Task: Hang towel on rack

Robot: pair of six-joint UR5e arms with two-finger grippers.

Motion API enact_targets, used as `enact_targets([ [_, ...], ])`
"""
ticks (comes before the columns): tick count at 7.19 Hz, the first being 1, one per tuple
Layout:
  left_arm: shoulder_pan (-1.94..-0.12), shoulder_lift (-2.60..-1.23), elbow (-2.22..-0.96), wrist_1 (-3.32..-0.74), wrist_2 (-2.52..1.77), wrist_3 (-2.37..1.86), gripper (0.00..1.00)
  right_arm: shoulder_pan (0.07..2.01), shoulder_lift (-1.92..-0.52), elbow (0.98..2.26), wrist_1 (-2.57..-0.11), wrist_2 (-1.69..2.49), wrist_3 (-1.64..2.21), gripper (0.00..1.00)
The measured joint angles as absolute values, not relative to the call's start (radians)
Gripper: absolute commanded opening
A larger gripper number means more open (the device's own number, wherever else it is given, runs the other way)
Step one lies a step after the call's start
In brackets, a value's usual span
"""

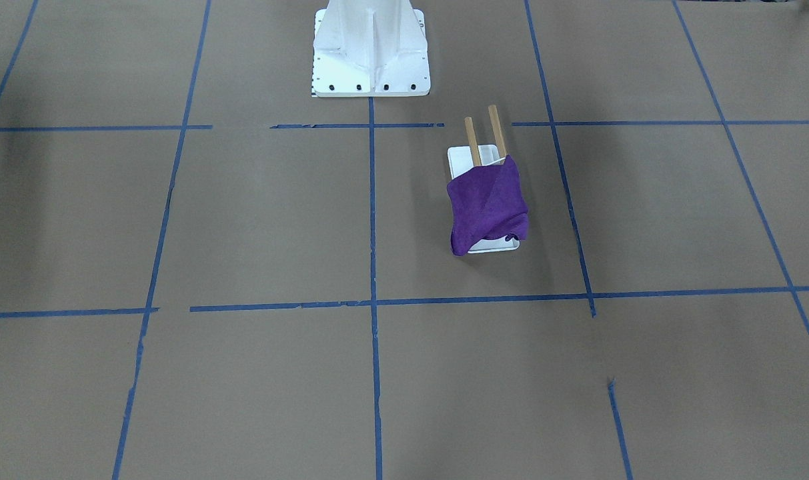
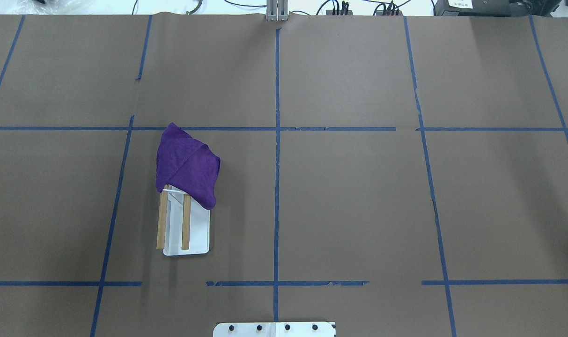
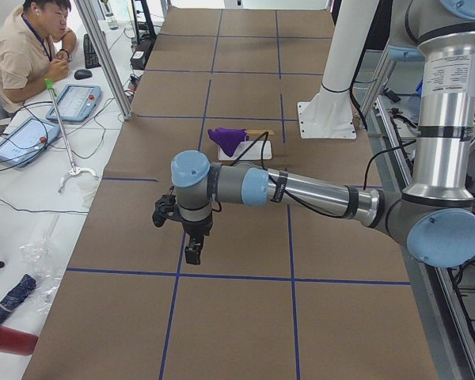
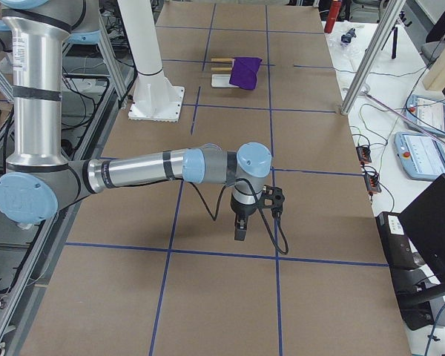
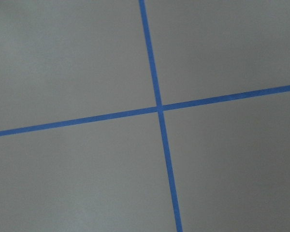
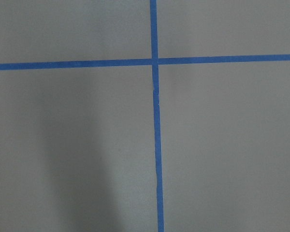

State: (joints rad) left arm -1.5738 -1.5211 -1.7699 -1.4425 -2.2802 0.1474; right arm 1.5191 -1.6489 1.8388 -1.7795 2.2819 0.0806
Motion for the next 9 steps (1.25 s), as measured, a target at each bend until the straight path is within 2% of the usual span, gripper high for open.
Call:
enact_targets([
  [2, -1.601, -1.482, -1.776, -1.442, -2.347, 0.191, 1.00, 1.520, -1.649, 1.840, -1.775, 2.285, 0.082, 1.00],
  [9, -1.608, -1.482, -1.791, -1.442, -2.355, 0.199, 1.00, 1.519, -1.648, 1.840, -1.773, 2.285, 0.085, 1.00],
])
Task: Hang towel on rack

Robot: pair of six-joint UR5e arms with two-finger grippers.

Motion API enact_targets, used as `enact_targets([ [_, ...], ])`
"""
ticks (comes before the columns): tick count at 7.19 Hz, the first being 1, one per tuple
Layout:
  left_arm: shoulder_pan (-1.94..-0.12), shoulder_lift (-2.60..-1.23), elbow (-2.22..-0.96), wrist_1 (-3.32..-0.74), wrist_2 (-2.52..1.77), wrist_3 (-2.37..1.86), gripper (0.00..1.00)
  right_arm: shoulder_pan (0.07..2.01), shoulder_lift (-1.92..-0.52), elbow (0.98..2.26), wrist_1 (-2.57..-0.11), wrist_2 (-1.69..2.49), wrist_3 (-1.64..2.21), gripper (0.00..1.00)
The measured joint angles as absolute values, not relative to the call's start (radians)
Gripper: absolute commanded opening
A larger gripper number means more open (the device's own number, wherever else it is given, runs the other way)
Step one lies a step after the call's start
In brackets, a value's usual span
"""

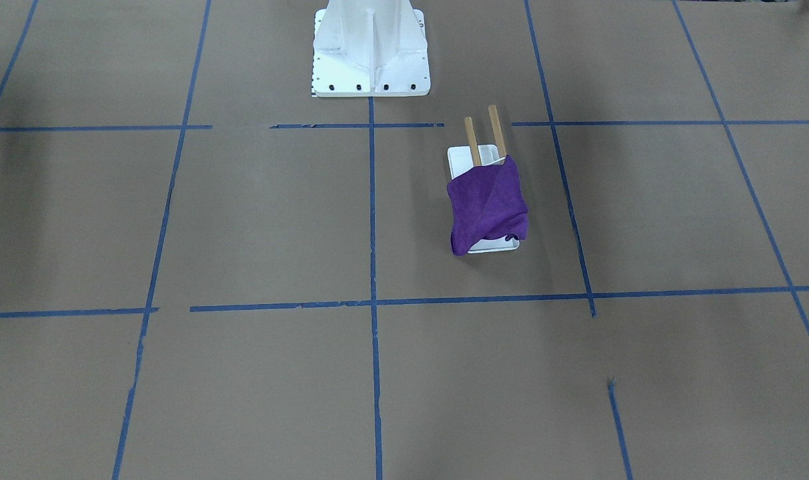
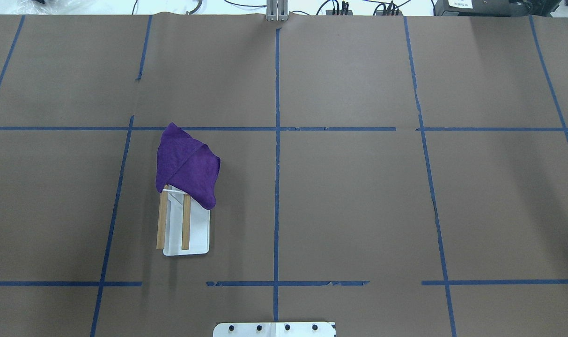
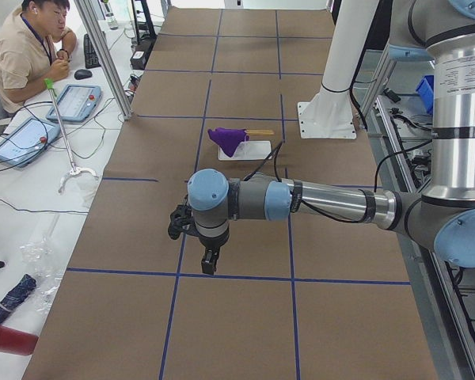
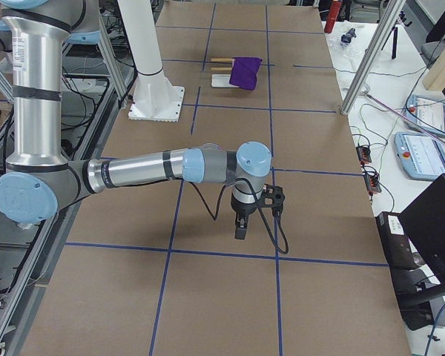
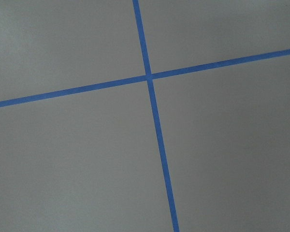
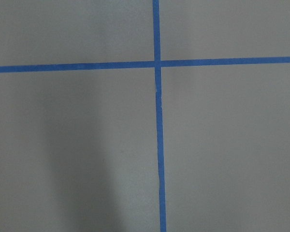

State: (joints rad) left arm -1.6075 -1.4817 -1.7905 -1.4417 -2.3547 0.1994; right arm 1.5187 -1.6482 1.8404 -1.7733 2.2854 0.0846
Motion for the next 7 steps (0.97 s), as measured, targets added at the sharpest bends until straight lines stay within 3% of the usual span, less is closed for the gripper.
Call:
enact_targets([
  [7, -1.607, -1.478, -1.780, -1.441, -2.354, 0.198, 1.00, 1.519, -1.648, 1.836, -1.775, 2.285, 0.086, 1.00],
])
